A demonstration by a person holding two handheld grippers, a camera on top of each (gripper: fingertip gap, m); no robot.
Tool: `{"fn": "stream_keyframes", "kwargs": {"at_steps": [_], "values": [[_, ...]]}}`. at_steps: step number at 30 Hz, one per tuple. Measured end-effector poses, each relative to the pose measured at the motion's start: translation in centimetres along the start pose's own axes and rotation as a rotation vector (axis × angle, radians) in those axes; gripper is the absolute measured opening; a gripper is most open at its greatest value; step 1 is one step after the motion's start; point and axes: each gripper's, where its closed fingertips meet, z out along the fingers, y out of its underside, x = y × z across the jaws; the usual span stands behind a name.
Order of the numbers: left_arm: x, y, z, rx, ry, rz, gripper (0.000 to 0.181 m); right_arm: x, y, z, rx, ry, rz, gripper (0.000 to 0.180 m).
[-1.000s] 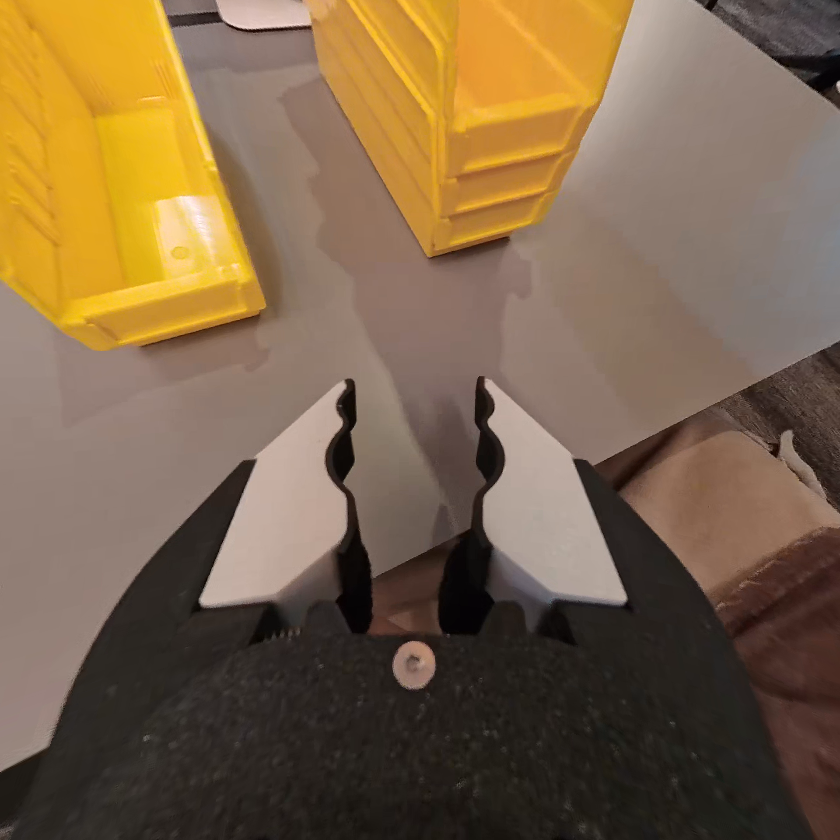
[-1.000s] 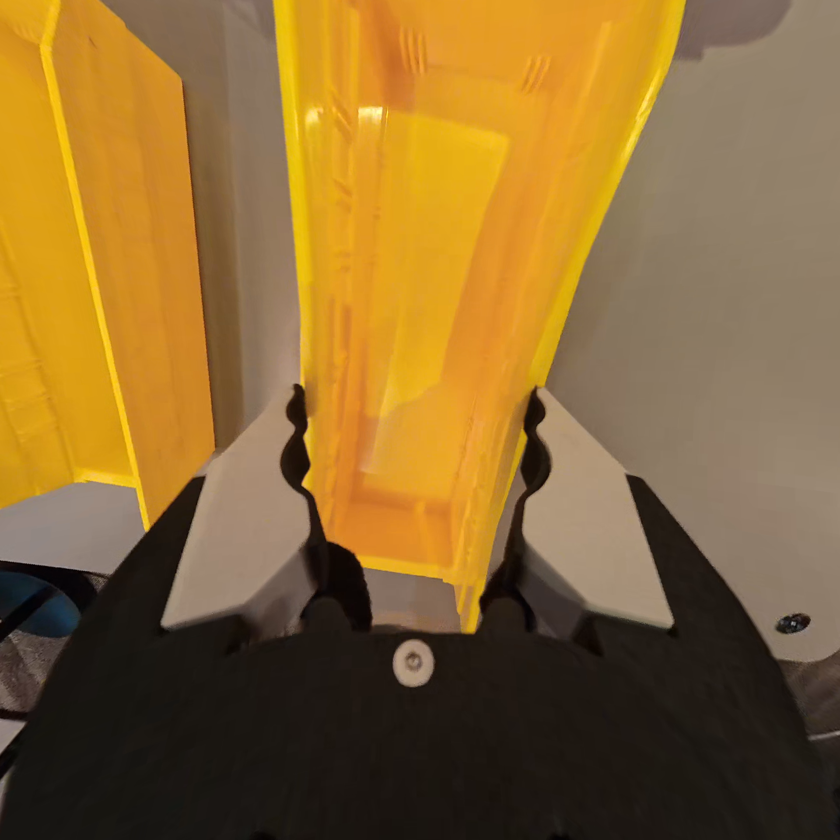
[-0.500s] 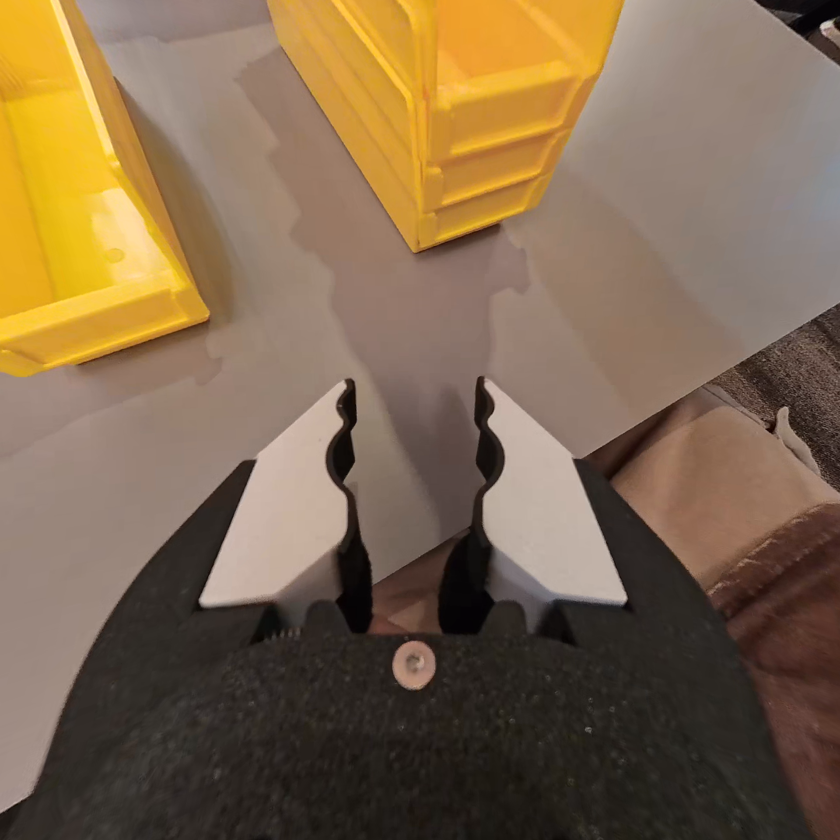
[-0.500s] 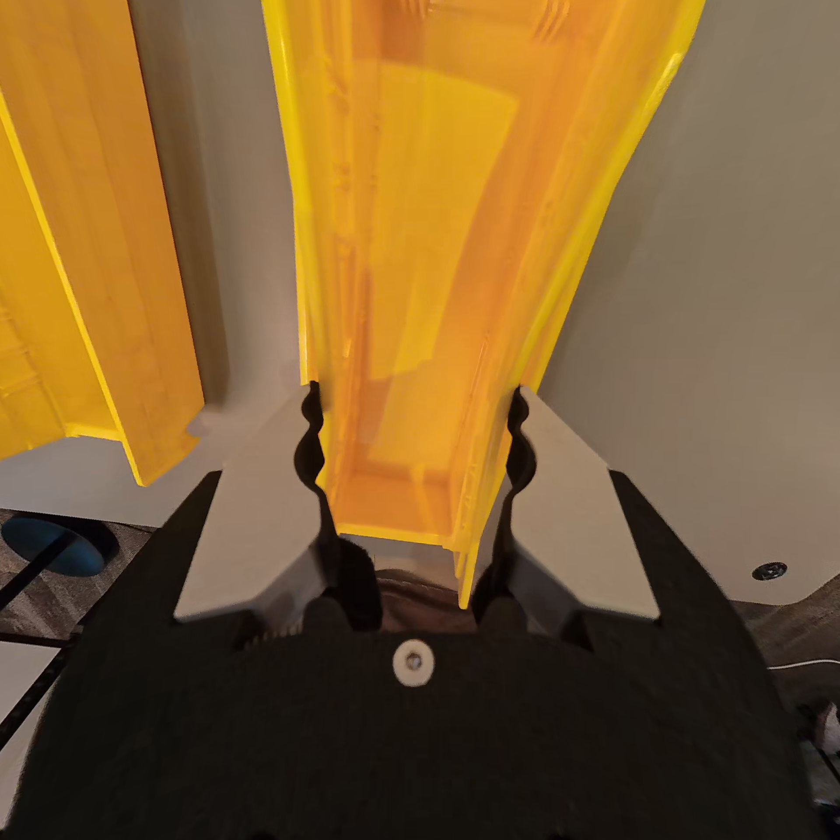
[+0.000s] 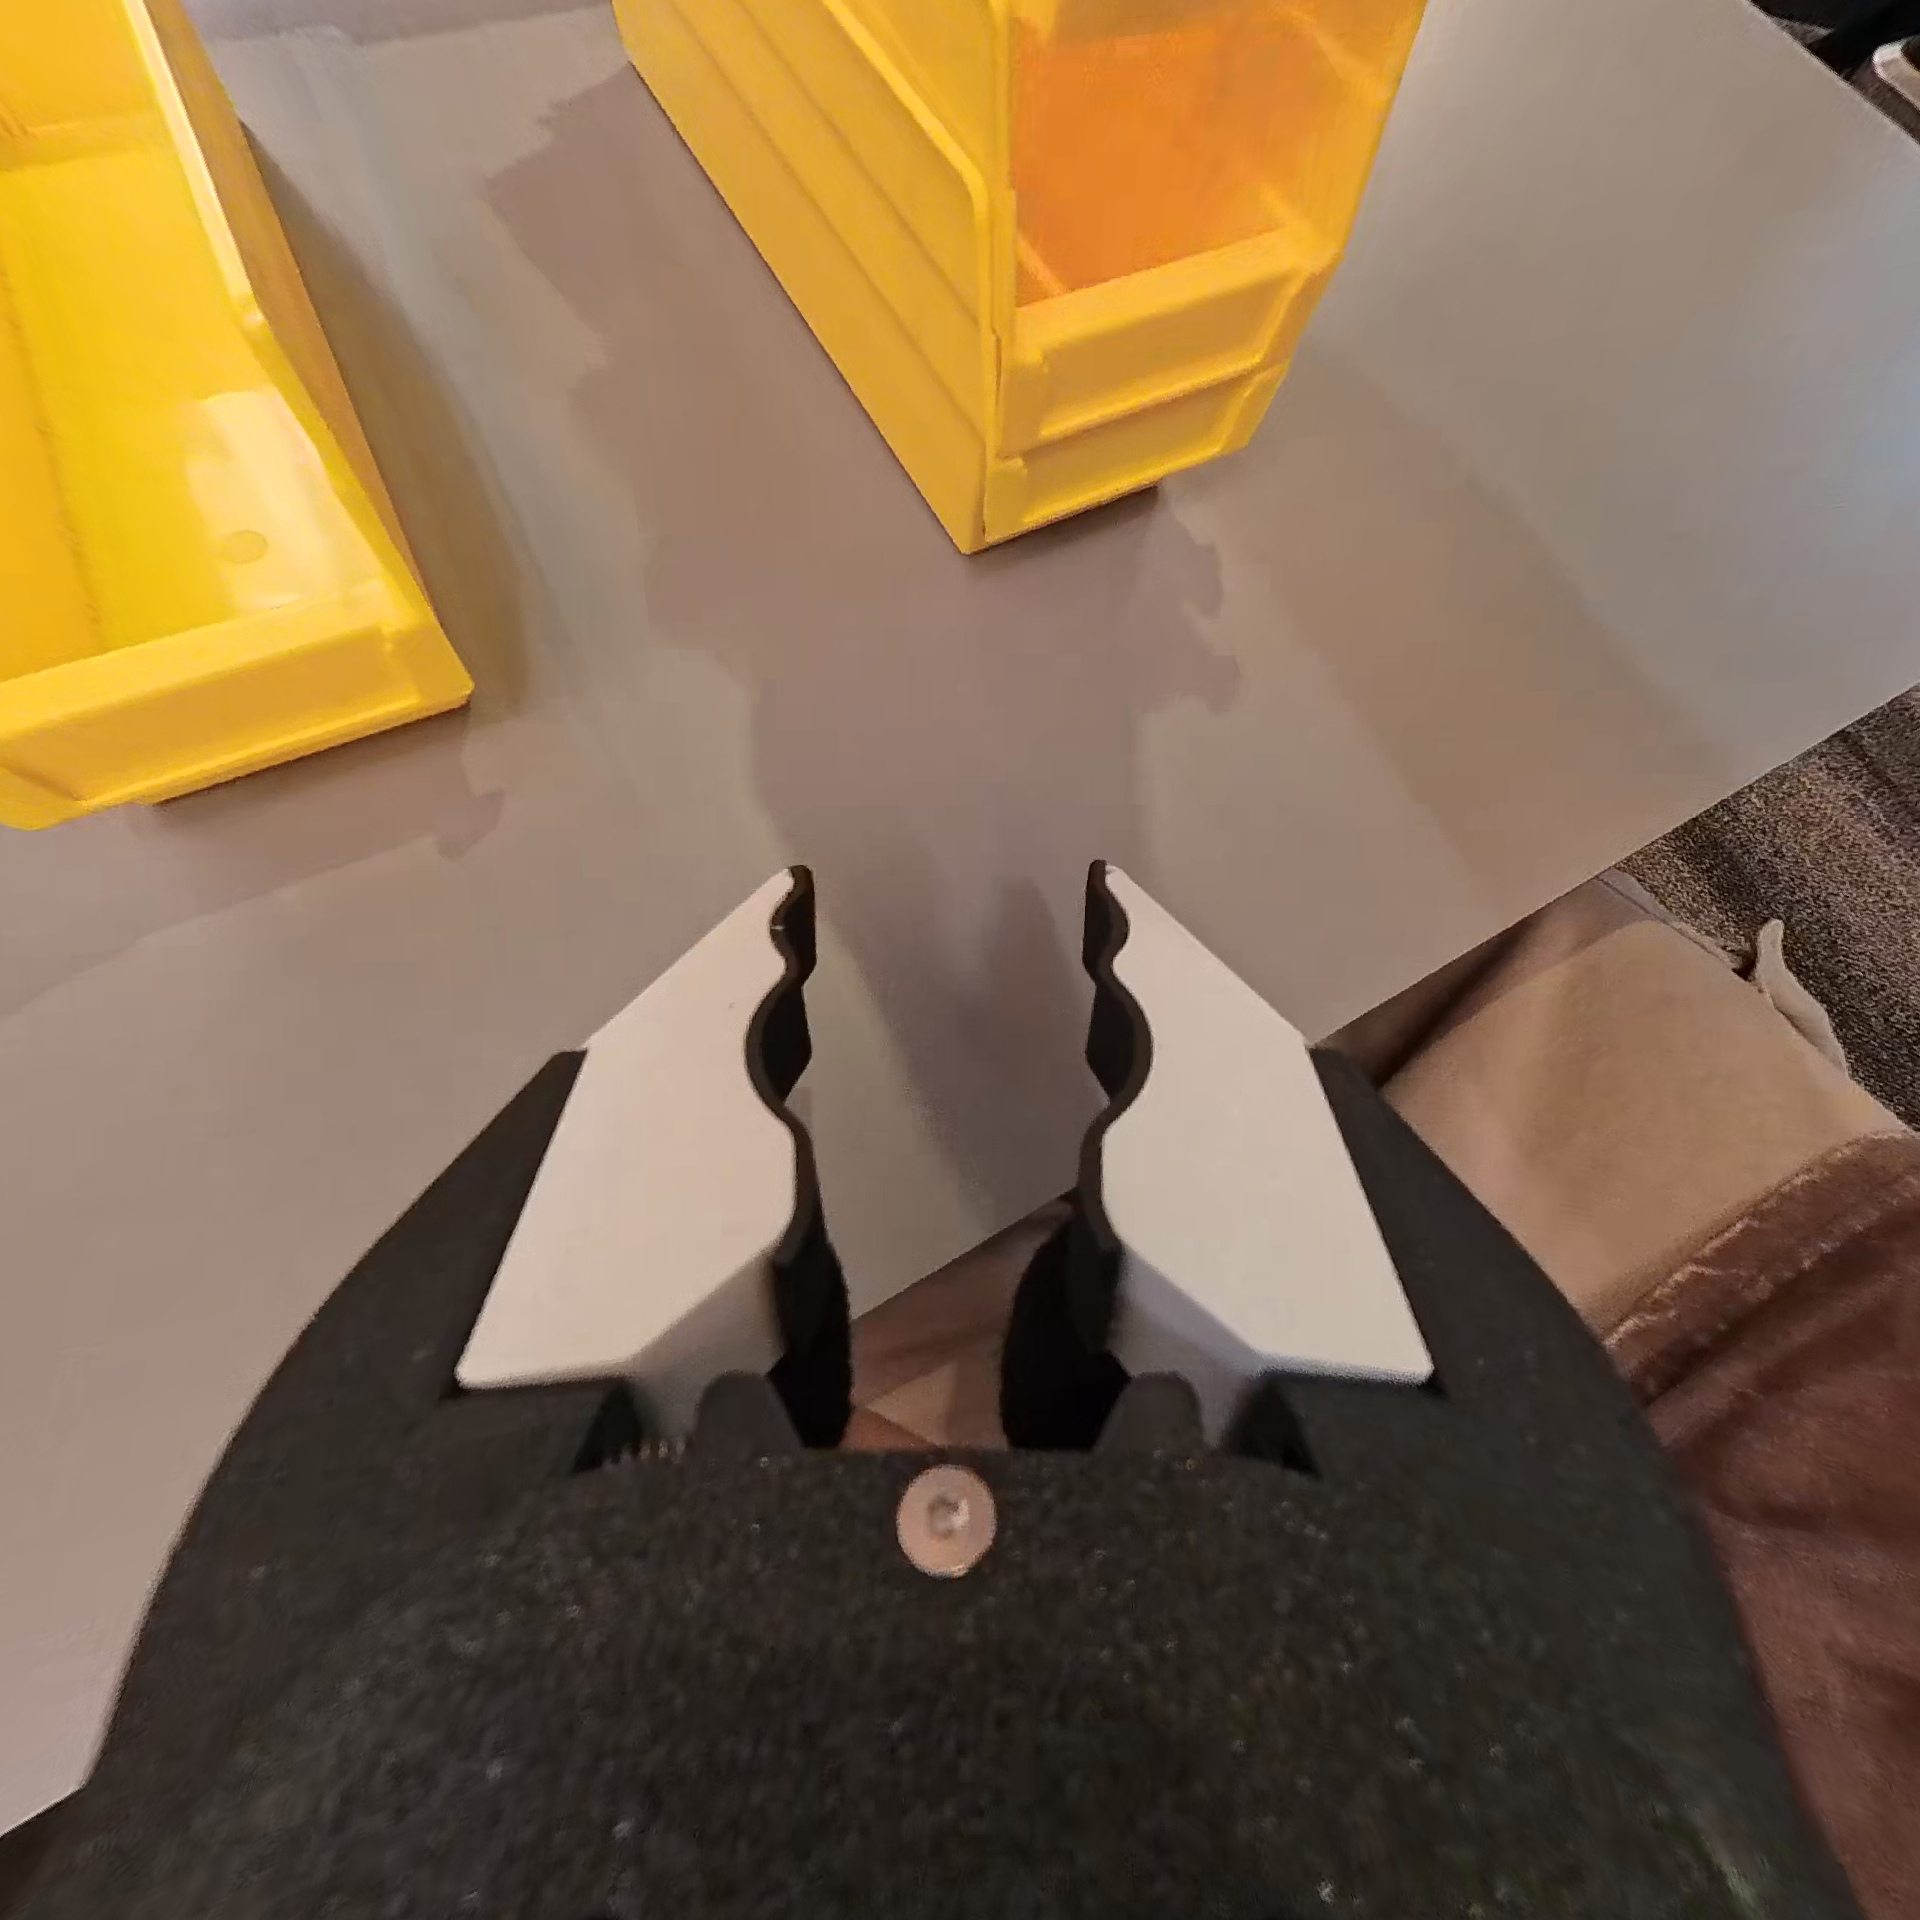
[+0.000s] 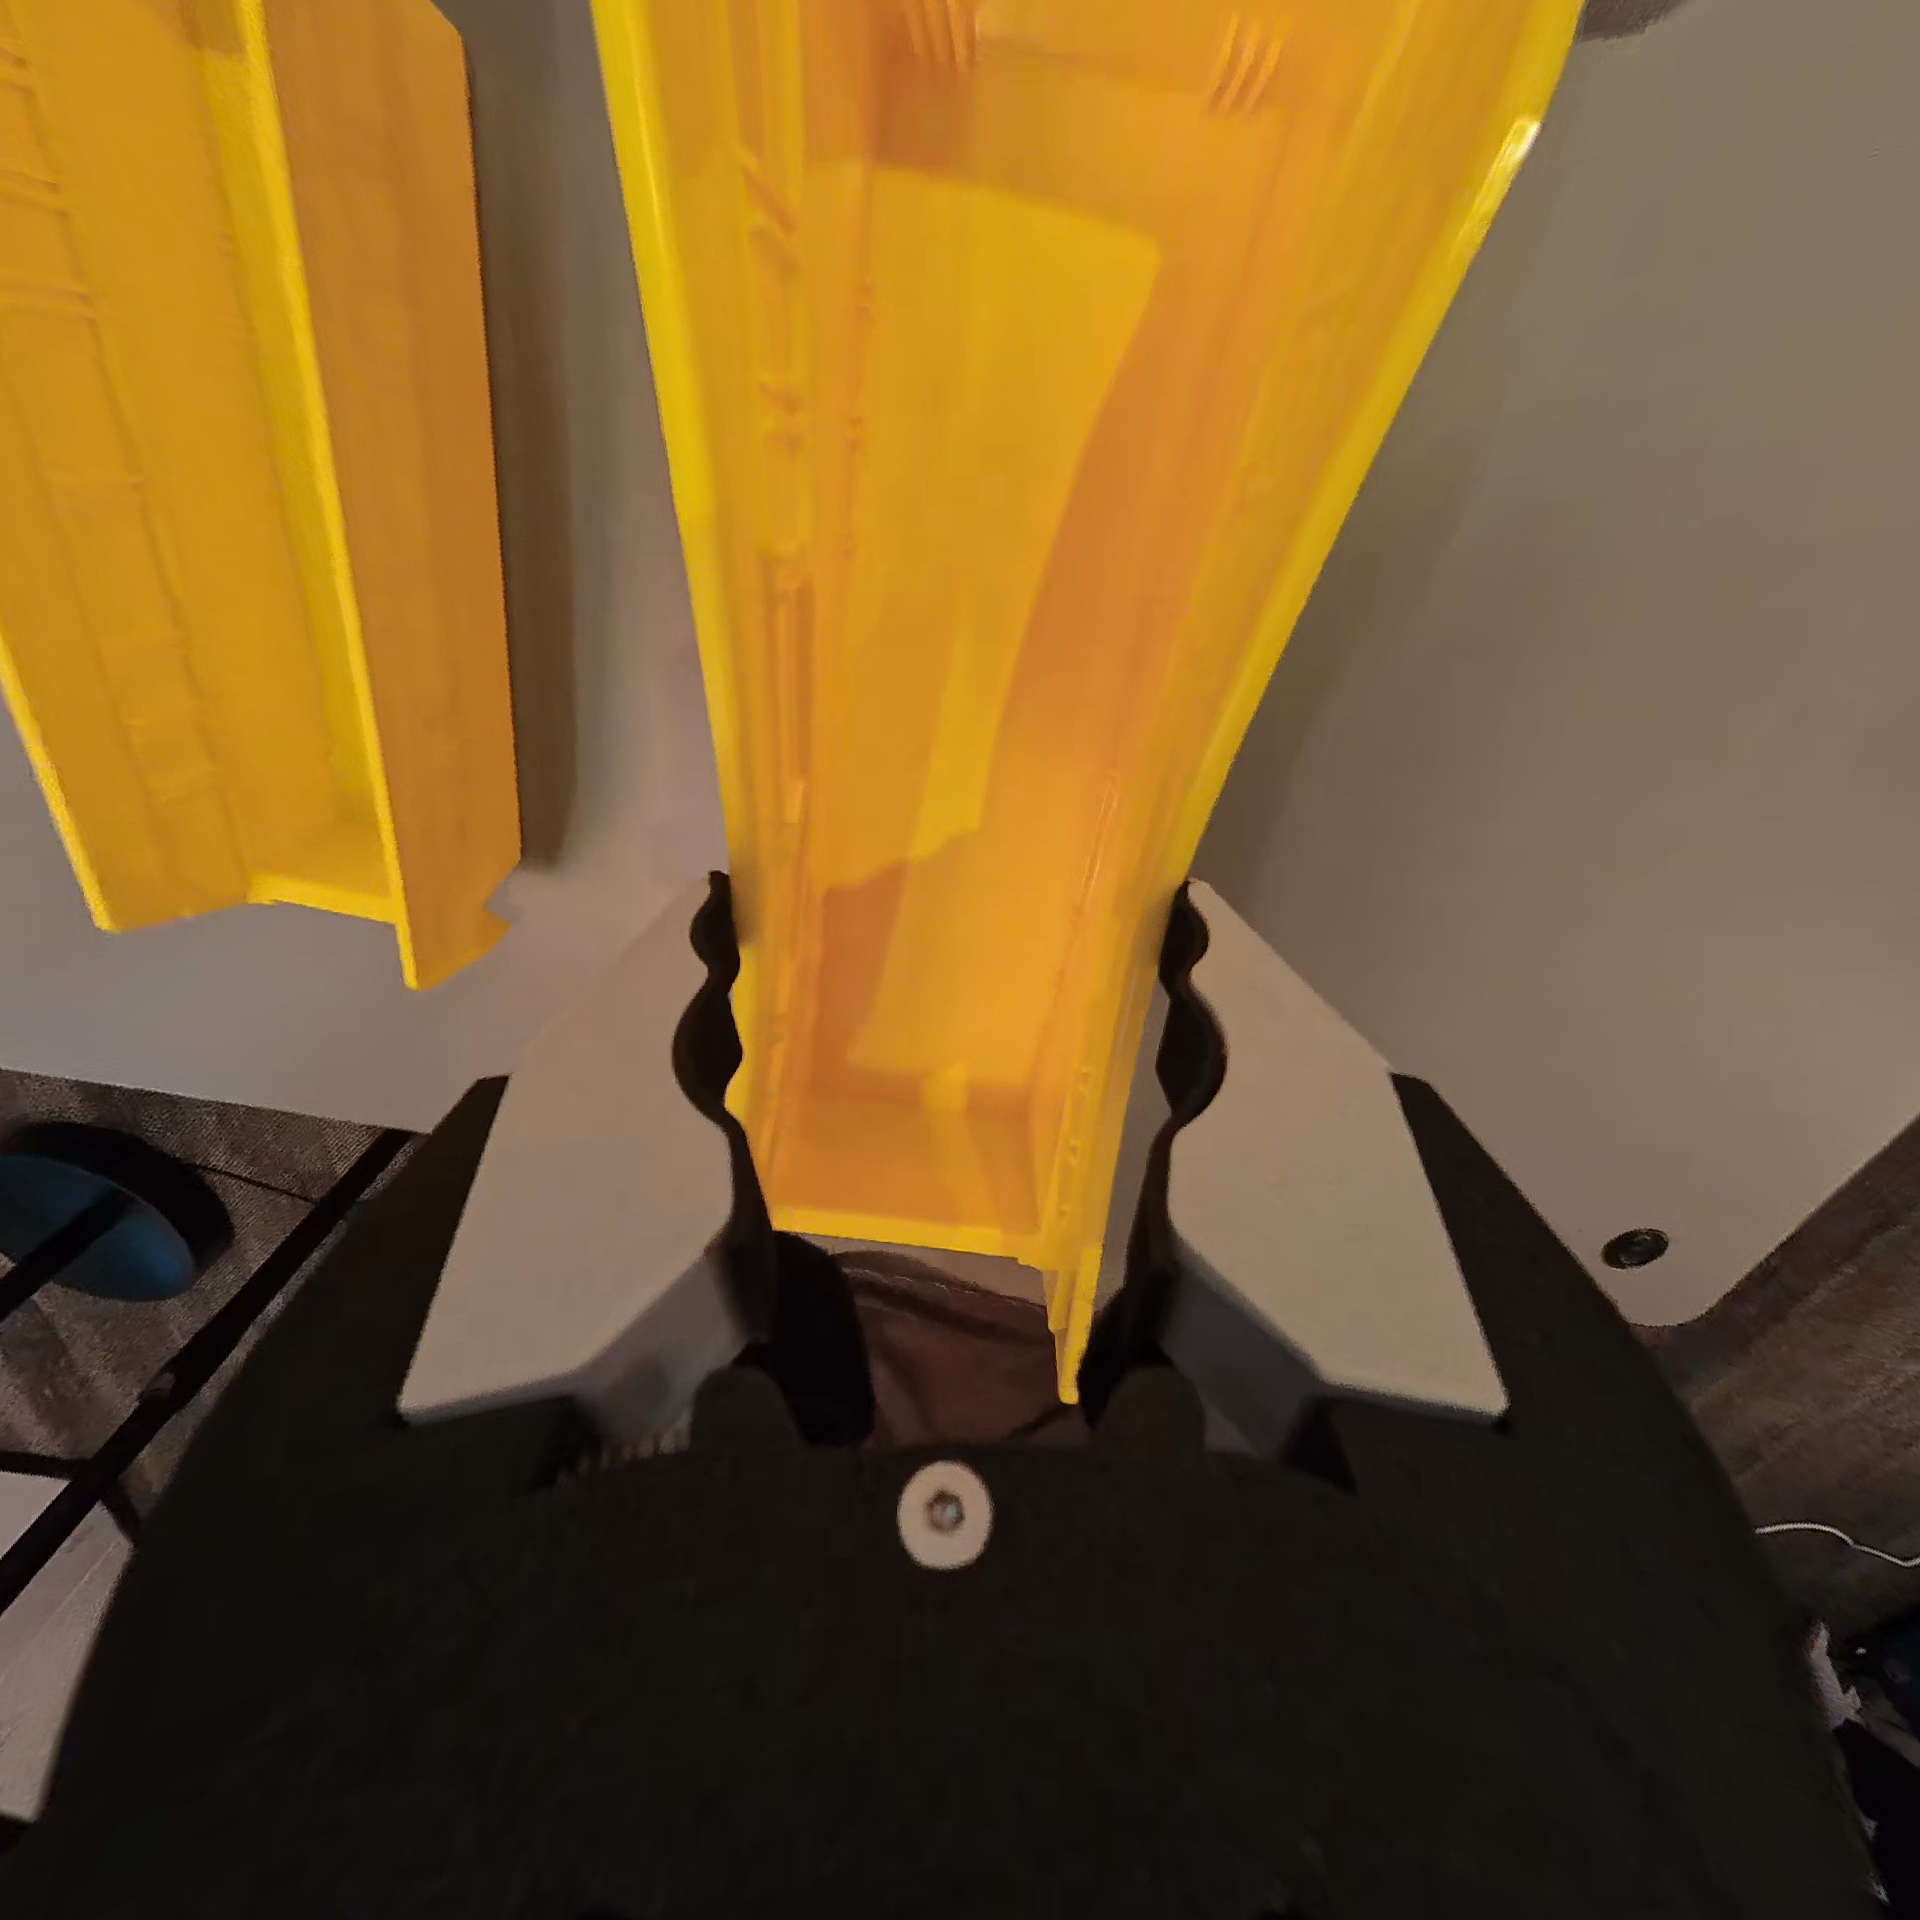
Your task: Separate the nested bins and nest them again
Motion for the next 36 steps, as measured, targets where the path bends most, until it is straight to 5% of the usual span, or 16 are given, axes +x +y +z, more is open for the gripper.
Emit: {"fn": "stream_keyframes", "kwargs": {"at_steps": [10,20,27,36], "values": [[-0.1,0.2,-0.1,-0.005,0.013,-0.033,0.05,5.9,0.8,-7.5,0.083,0.026,0.038,0.084],[-0.2,0.6,0.6,-0.035,0.021,-0.054,0.05,17.3,2.5,2.8,0.033,0.047,0.107,0.088],[-0.8,0.8,1.1,-0.055,0.018,-0.08,0.05,18.7,2.4,10.5,-0.037,0.0,0.087,0.094],[-0.8,0.9,1.2,-0.062,0.03,-0.095,0.05,19.3,2.0,10.3,-0.037,0.058,0.034,0.129]]}}
